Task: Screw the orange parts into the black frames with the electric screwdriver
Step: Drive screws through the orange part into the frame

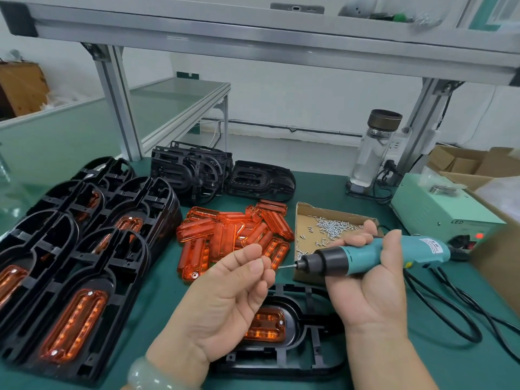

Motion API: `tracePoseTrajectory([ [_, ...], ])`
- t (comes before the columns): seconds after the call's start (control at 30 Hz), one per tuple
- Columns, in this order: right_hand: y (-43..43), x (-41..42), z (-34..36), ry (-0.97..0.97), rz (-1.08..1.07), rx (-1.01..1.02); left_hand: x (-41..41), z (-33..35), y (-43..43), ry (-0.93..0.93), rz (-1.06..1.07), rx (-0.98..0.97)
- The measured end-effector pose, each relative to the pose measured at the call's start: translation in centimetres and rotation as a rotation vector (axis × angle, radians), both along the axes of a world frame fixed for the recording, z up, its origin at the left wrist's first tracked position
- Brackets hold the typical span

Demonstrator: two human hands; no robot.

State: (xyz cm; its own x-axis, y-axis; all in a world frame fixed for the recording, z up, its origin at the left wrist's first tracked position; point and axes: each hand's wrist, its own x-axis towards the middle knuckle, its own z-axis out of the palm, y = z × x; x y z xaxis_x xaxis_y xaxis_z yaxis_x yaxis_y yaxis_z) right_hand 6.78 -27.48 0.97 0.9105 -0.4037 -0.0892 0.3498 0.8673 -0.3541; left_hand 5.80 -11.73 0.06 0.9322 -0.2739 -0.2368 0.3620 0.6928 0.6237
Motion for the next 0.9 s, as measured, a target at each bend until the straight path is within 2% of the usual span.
tracePoseTrajectory([
  [0.2,-1.0,0.6,-0.8,-0.08,0.038,0.092,-0.1,-0.2,-0.2,-0.003,-0.045,0.079],
  [0.67,-0.7,0.8,-0.5,-0.086,0.028,0.008,-0.1,-0.4,-0.5,0.038,-0.083,0.135],
  [0.9,-0.8,0.5,-0.5,-0.117,0.049,-0.011,-0.1,-0.5,-0.4,0.06,-0.153,0.073],
])
